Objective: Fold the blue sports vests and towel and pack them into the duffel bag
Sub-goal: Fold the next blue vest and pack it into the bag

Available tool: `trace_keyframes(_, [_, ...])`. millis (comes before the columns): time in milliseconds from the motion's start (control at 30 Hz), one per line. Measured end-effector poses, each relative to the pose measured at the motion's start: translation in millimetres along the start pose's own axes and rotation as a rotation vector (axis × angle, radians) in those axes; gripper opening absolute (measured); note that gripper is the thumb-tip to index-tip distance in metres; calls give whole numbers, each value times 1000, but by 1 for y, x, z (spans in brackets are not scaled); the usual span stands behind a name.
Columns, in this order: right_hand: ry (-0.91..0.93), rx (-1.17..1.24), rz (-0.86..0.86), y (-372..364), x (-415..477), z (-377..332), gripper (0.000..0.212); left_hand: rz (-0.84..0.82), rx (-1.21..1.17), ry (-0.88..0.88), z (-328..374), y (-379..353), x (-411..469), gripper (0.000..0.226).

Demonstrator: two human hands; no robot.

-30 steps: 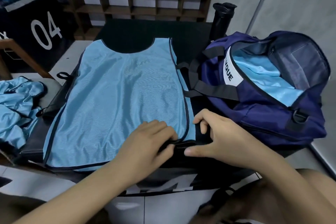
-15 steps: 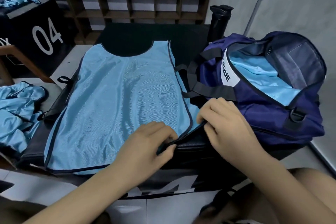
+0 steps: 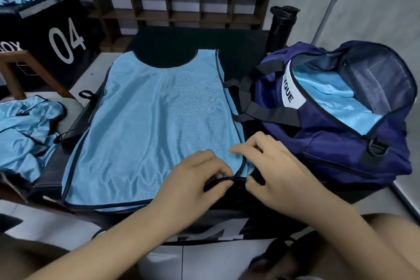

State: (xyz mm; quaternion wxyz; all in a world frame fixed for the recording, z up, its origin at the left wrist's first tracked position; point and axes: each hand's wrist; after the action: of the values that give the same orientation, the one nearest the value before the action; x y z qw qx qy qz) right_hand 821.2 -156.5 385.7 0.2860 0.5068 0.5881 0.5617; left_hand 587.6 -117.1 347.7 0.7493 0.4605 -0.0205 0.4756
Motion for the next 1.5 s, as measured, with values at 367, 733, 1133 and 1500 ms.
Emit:
trace_keyframes(367, [134,6,136,-4,3,-5,20,31,-1,16,5,3,1,15])
trace_keyframes(733, [184,31,153,1,1,11,22,42,263,19,-8,23,-9,34])
trace_keyframes(1133, [258,11,211,-24,18,-19,18,154,249,-35,-5,37,-24,16])
trace_keyframes(1500, [234,119,169,-21,17,-12,15,63,519,127,-27,68,-50,52])
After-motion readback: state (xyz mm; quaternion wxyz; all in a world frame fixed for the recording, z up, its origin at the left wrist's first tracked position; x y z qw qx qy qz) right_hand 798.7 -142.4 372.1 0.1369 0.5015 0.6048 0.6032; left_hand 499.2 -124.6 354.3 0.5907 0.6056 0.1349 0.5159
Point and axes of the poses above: each hand's wrist, its own x-axis towards the middle knuckle, its own y-axis out of the back of the hand, z = x × y, and after that the axes turned 3 degrees about z, right-handed
